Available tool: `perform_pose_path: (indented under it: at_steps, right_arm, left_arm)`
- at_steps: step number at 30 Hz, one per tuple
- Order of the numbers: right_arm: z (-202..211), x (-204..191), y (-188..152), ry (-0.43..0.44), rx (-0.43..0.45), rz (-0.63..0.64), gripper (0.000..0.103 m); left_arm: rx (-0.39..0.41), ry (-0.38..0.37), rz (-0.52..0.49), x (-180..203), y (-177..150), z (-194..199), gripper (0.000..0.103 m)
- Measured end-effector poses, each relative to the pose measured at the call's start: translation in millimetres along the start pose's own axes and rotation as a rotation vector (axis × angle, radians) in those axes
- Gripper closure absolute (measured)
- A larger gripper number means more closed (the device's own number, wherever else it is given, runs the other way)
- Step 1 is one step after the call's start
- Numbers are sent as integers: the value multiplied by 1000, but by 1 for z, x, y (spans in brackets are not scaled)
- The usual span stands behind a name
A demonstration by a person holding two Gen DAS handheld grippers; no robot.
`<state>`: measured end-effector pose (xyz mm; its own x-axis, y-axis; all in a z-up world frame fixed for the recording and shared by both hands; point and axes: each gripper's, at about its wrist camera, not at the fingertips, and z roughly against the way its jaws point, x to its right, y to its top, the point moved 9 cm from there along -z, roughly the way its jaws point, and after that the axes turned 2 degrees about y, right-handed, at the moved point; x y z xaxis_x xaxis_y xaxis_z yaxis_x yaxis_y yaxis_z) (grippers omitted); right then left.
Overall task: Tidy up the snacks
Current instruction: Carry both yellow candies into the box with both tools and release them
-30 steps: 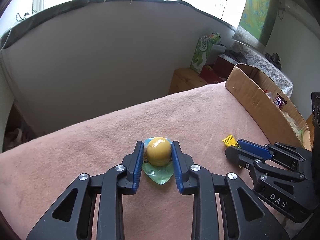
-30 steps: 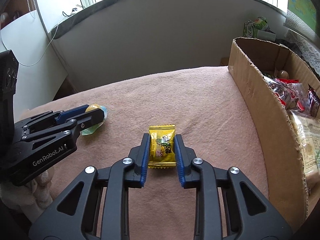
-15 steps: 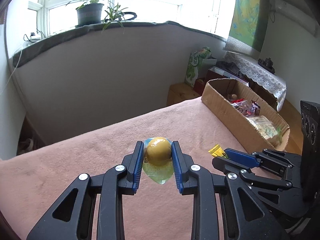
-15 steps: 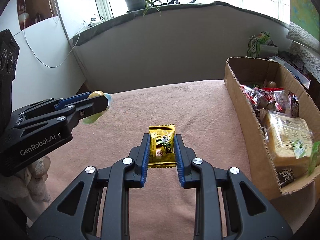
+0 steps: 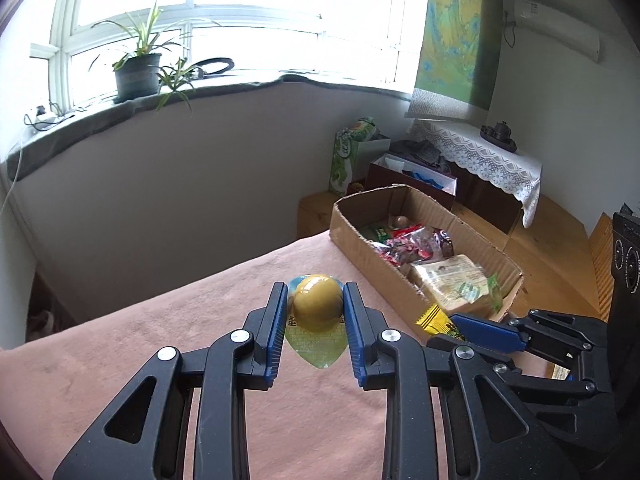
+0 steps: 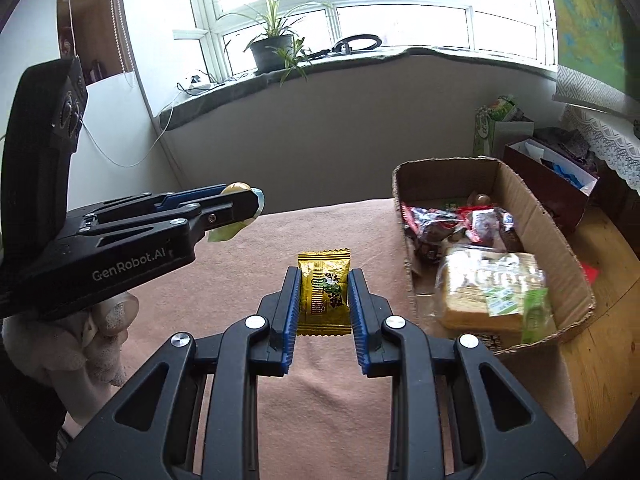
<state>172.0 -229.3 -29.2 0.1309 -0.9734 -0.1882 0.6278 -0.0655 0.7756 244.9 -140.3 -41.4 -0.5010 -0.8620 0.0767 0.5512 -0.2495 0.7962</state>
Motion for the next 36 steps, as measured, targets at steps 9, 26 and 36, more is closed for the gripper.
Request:
perform_pose_path:
  at_steps: [9, 26, 36]
  right_arm:
    - [35, 77, 14, -79, 42, -44, 78]
    - [-12, 153, 58, -126, 8, -51, 78]
    - [-43, 175, 43, -115, -69, -72, 78]
  left_arm:
    - [-23, -80, -4, 57, 17, -31, 77]
    - [-108, -43, 21, 85, 50, -122, 77]
    - [-163, -40, 5, 98, 43, -154, 76]
